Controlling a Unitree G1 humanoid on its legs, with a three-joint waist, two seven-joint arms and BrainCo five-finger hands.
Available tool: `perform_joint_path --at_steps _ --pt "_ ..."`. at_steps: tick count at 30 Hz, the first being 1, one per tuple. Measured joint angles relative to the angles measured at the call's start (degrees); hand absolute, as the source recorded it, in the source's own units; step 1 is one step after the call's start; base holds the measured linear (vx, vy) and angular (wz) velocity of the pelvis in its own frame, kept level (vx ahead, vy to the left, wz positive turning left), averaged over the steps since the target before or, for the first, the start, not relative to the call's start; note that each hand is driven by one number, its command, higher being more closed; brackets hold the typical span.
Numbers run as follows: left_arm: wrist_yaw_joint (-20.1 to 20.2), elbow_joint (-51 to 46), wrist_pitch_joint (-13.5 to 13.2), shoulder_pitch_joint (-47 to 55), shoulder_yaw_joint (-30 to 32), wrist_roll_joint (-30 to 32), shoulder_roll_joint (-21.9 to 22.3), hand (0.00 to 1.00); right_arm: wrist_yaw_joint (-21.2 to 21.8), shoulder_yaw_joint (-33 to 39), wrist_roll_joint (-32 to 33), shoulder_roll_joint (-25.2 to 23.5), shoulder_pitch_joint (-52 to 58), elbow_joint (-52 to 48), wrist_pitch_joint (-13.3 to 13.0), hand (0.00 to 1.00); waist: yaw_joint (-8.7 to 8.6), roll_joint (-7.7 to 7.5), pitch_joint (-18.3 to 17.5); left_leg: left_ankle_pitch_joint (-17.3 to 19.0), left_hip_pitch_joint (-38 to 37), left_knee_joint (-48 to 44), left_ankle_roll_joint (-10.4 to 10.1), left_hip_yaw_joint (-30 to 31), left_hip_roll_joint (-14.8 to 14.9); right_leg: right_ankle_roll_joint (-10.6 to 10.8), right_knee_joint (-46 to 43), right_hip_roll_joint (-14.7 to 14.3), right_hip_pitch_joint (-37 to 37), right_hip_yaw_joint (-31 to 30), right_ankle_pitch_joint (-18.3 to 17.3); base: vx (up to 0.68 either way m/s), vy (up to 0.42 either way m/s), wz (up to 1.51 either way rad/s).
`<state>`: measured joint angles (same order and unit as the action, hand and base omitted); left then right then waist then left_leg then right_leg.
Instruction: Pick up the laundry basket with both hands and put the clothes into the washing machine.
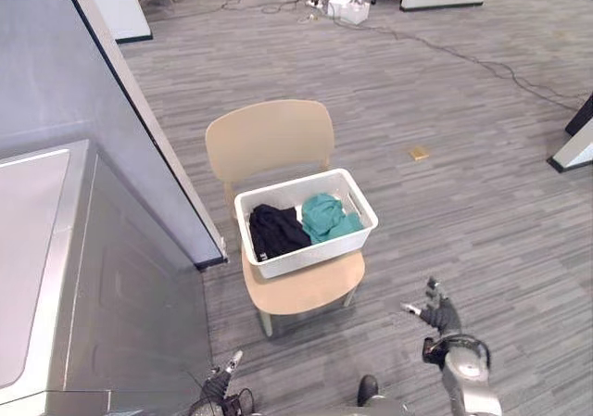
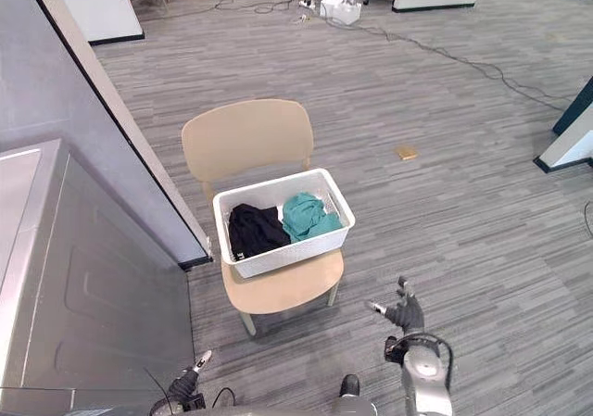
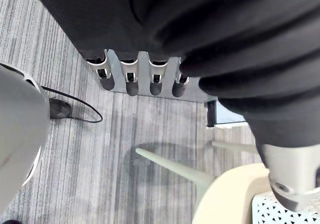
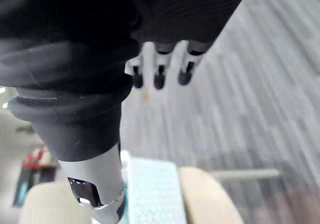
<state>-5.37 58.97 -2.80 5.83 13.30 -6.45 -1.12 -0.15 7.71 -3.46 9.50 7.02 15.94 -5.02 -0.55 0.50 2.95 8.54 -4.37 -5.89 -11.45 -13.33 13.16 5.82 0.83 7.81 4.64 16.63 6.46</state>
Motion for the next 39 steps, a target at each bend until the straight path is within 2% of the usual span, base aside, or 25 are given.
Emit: perform_joint_path --at_steps 1,2,3,5,7,8,9,10,13,16,19,21,24,28,32,39 --pt "0.32 0.00 -0.05 -0.01 -0.02 0.75 -0.19 0.00 0.28 -0.62 -0.95 0.78 -0.78 -0.94 -0.52 0.00 0.00 -0.18 0.04 0.00 0.61 0.03 -0.01 0.14 -0.02 -0.11 1.01 -0.09 0.00 0.24 0.68 -0.04 -0.055 0.15" --pt "0.44 -0.02 -0.10 -0.01 -0.03 1.72 -0.50 0.00 0.40 -2.51 -1.99 2.01 -2.81 -2.15 -1.33 0.00 0.00 -0.48 0.13 -0.21 1.72 0.07 -1.25 0.61 -0.06 -0.12 2.82 -0.15 0.01 0.68 1.93 -0.06 -0.003 0.16" --pt "0.46 0.01 -0.04 0.03 -0.05 2.59 -1.00 0.00 0.46 -4.85 -3.09 2.84 -5.95 -2.44 -1.39 0.00 0.24 -0.96 0.44 -0.23 2.64 0.06 -1.45 0.72 -0.23 0.00 4.31 -0.10 0.12 0.83 3.12 -0.07 -0.003 0.15" --pt "0.45 -0.05 -0.02 -0.20 -0.14 2.77 -1.94 0.00 0.48 -9.01 -4.04 4.11 -12.06 -2.33 -1.74 0.00 1.38 -1.55 0.88 -0.20 4.80 -0.55 -1.51 0.95 -0.44 -0.31 4.79 0.17 1.67 1.03 4.10 -0.08 0.002 0.14" --pt "0.39 -0.27 -0.19 -0.96 -0.13 2.76 -2.48 0.00 0.37 -12.57 -5.45 5.28 -20.46 -0.61 -2.67 0.00 1.71 -1.72 2.51 -0.13 8.23 -3.05 -1.43 3.00 -0.53 -0.52 4.77 0.56 3.06 2.39 4.66 -0.10 -0.002 0.33" --pt "0.36 -0.59 -0.29 -1.49 -0.14 2.76 -2.55 0.00 0.27 -14.21 -6.33 6.11 -25.68 1.17 -3.19 0.00 2.05 -1.57 4.07 -0.12 9.93 -4.60 -1.43 3.90 -0.42 -0.99 4.64 0.58 3.82 2.93 5.16 -0.13 -0.014 0.33" --pt "0.29 -1.17 -0.30 -2.96 -0.15 2.62 -2.39 0.00 -0.14 -16.52 -8.00 8.43 -34.20 4.91 -3.76 0.00 3.14 -0.97 6.72 0.15 13.01 -7.08 -1.55 5.21 -0.08 -1.22 3.86 0.54 5.39 3.59 5.35 -0.15 -0.016 0.30" --pt "0.28 -1.79 -0.36 -3.35 -0.22 2.50 -2.25 0.00 -0.52 -17.56 -8.54 9.48 -37.83 7.24 -3.73 0.00 3.53 -0.57 7.82 0.16 14.08 -7.80 -1.55 5.68 0.02 -1.26 3.53 0.54 5.94 3.79 5.38 -0.17 -0.018 0.25" --pt "0.11 -5.60 -1.60 -4.93 -2.00 0.23 -1.61 0.00 -2.13 -21.62 -10.79 14.25 -54.65 19.50 -3.42 0.00 6.30 1.32 13.50 0.35 19.13 -11.53 -1.56 7.27 0.54 -1.78 1.05 0.54 9.71 4.24 5.75 -0.18 -0.017 0.13" --pt "-0.08 -8.23 -2.95 -5.16 -2.45 -2.09 -1.73 0.00 -3.48 -22.29 -11.42 16.90 -63.56 24.89 -3.25 0.00 6.47 2.30 18.17 1.12 23.64 -15.13 -1.28 9.01 0.81 -2.00 -0.84 0.71 12.49 5.20 5.88 -0.15 0.001 0.12" --pt "-0.75 -9.37 -3.73 -6.77 -3.34 -4.18 -1.92 0.00 -3.67 -22.36 -11.95 20.12 -69.00 29.98 -2.88 0.00 8.00 3.13 21.66 1.21 27.11 -17.43 -1.09 9.93 0.61 -2.10 -2.91 1.34 15.43 5.42 5.89 -0.12 0.032 0.08" --pt "-1.08 -9.71 -4.17 -6.96 -4.04 -4.72 -2.14 0.00 -3.69 -22.36 -12.19 20.64 -70.61 31.54 -2.22 0.00 8.57 3.33 22.79 1.20 29.25 -18.27 -1.08 10.76 0.57 -2.44 -3.83 1.48 17.19 5.85 5.74 -0.09 0.021 0.09" --pt "-1.20 -9.94 -4.36 -6.96 -4.53 -6.25 -2.38 0.00 -3.90 -22.37 -12.68 20.90 -72.20 34.60 -1.72 0.00 9.38 3.62 23.09 0.83 32.53 -18.40 -1.00 11.95 0.55 -3.18 -5.26 1.81 20.09 7.10 5.27 -0.06 0.004 0.16" --pt "-1.31 -10.24 -5.15 -7.06 -5.72 -7.04 -2.33 0.00 -5.14 -22.39 -12.84 21.90 -75.18 35.14 -1.12 0.00 9.48 4.20 24.14 -0.40 34.84 -17.79 -1.02 13.06 -0.14 -3.46 -6.51 2.70 22.32 8.38 5.00 -0.02 0.016 0.19" --pt "-2.24 -11.88 -5.26 -7.18 -6.63 -8.83 -1.97 0.00 -6.08 -24.04 -12.82 22.83 -78.00 35.13 -1.11 0.00 10.84 4.11 24.33 -0.85 37.64 -18.05 -1.09 13.42 -0.14 -4.05 -8.30 3.13 25.45 8.74 4.47 -0.02 0.014 0.05" --pt "-3.52 -17.20 -5.58 -9.47 -9.00 -11.01 -1.07 0.00 -6.20 -29.35 -12.79 22.43 -80.05 34.17 -1.14 0.00 11.45 3.44 24.79 -1.51 41.76 -18.66 -1.38 16.00 -0.07 -4.23 -9.75 3.33 27.78 11.33 3.55 -0.02 0.016 0.14"
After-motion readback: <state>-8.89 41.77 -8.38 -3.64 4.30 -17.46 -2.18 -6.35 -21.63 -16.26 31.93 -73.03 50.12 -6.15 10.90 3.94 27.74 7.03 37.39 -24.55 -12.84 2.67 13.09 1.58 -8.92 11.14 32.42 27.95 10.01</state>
